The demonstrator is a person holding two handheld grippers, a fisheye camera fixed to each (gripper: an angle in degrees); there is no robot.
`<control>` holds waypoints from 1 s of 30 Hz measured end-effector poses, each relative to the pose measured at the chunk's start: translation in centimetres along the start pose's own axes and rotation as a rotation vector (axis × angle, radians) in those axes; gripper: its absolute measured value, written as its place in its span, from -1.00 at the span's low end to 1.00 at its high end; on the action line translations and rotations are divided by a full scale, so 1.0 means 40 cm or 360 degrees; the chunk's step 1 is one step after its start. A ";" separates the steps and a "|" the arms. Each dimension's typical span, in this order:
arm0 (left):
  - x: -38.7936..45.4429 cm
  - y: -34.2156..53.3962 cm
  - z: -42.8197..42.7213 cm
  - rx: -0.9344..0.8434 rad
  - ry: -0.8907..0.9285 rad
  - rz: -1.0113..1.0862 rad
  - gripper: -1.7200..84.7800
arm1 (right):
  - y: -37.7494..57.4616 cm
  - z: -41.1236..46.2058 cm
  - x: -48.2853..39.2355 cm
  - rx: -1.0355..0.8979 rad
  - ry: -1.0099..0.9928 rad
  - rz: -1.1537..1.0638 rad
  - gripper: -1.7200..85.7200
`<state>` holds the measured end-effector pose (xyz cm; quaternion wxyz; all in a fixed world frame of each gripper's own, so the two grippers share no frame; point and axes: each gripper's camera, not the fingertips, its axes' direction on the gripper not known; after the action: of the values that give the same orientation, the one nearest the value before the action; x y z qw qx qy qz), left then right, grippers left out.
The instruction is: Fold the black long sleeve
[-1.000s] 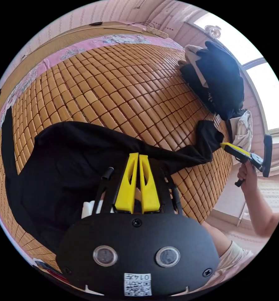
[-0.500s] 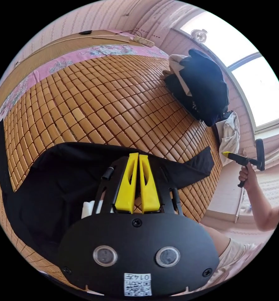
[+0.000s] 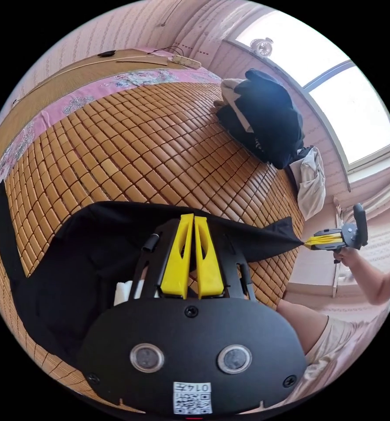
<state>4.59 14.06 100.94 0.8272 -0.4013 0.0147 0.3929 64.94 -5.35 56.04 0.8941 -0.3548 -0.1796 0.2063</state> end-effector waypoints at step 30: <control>-0.183 0.058 -0.020 -0.0042 -0.0424 -0.0423 -0.98 | -0.163 0.156 0.066 0.0165 0.0212 0.0651 -0.98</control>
<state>-1.77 9.68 101.38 0.8611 -0.3550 -0.1533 0.3300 65.82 -4.85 65.39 0.8605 -0.3502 -0.0336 0.3685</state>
